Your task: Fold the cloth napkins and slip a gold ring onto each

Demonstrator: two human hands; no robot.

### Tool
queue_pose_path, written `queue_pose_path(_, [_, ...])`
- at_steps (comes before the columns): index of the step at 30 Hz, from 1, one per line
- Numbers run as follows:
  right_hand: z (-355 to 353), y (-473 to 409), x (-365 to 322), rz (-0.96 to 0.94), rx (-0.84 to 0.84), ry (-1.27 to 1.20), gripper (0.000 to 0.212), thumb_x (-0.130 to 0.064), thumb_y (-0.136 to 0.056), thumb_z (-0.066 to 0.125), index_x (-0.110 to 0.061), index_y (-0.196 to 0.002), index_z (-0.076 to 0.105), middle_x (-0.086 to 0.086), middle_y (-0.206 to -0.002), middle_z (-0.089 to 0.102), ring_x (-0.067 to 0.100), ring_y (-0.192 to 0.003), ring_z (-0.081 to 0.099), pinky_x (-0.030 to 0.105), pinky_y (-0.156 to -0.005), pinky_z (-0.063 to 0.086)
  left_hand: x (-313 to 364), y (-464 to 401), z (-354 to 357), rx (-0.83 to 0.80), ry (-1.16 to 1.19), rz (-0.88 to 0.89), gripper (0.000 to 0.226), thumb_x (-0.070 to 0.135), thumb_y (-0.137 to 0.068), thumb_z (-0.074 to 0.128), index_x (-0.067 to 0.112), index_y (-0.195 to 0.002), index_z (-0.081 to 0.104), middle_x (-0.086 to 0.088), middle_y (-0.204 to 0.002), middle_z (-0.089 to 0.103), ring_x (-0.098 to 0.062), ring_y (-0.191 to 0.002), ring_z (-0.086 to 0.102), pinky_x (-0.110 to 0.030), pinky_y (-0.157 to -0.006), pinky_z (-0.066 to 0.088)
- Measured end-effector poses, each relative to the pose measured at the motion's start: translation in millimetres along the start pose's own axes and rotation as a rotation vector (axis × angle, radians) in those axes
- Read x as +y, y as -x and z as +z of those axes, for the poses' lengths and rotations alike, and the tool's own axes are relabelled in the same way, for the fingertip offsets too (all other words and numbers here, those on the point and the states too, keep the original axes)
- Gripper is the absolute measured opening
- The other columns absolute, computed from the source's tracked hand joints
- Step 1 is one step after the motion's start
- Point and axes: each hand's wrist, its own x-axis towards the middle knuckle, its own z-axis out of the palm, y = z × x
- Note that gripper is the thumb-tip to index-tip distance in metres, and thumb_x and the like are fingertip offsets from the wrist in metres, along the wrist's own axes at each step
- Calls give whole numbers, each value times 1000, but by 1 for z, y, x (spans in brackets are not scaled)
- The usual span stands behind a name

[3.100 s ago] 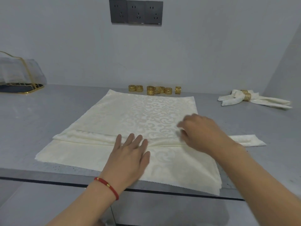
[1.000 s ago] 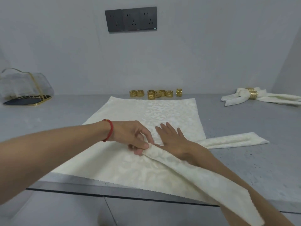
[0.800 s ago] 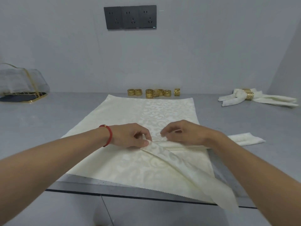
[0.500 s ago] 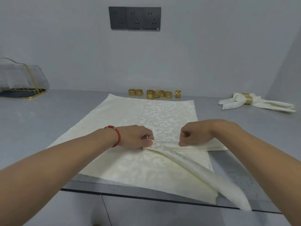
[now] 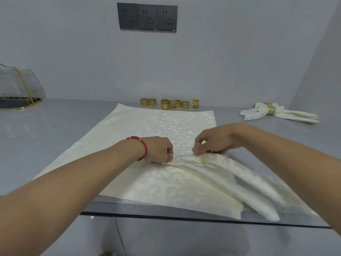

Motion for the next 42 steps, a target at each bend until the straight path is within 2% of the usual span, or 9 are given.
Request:
queue_pose_path(2, [-9,10,8,2,-122,-279,22,-12,-101,57,-6,-114,74,7,-88,67,19,-72,62,27,-67,55,-2,-2,-1,-8,19,4,27,40,-95,53,22,-112,65,0,-92,72,-23,-92,69,-43,-91,55])
queue_pose_path(5, [-11,17,20,-118,-222,-336,34,7,-96,56,-5,-124,71,3,-90,75,14,-84,71,28,-81,59,-4,-7,-1,-19,38,13,24,39,-94,55,21,-103,67,-4,-90,74,-18,-73,66,-41,-83,59])
queue_pose_path(10, [7,8,25,-274,-60,-286,18,-19,-94,73,-6,-106,76,10,-92,78,19,-82,74,28,-75,54,-7,-10,-3,-67,100,-2,24,37,-94,56,16,-97,67,-1,-82,69,-15,-63,59,-26,-54,50])
queue_pose_path(16, [19,-16,19,-254,157,-26,26,-49,-86,77,-29,-71,69,-21,-64,59,6,-68,53,26,-73,45,-9,-10,-9,-124,208,-24,27,37,-95,59,15,-109,66,6,-72,63,-8,-55,55,-25,-57,49])
queue_pose_path(20, [20,-21,14,-264,178,37,31,-54,-85,75,-23,-87,73,-6,-93,76,17,-83,72,36,-87,57,-9,-9,-15,-174,275,-38,29,34,-95,61,12,-112,66,4,-74,64,-14,-67,58,-26,-60,49])
queue_pose_path(26, [8,-35,8,-281,267,169,28,-51,-85,77,-25,-76,69,-1,-81,77,13,-76,72,39,-85,60,-6,-13,-31,-199,314,-55,16,31,-94,61,16,-95,66,0,-78,66,-14,-72,60,-28,-63,48])
queue_pose_path(31, [-1,-48,10,-262,257,201,32,-55,-82,78,-24,-78,70,3,-84,77,22,-81,73,44,-87,60,-8,-19,-23,-159,474,-97,30,42,-90,68,19,-108,63,-2,-85,62,-17,-71,62,-31,-72,58])
queue_pose_path(35, [-4,-52,10,-269,274,163,31,-53,-81,80,-23,-81,72,4,-89,77,23,-82,73,40,-84,59,-6,-21,-15,-105,598,-114,37,23,-90,74,14,-121,57,-6,-94,62,-17,-70,64,-29,-76,59])
queue_pose_path(42, [18,-61,15,-334,422,92,30,-40,-90,75,-11,-89,71,-1,-89,67,18,-79,60,29,-71,47,-14,-31,-10,5,685,-154,37,21,-86,77,4,-114,60,-14,-90,68,-22,-73,65,-33,-76,59])
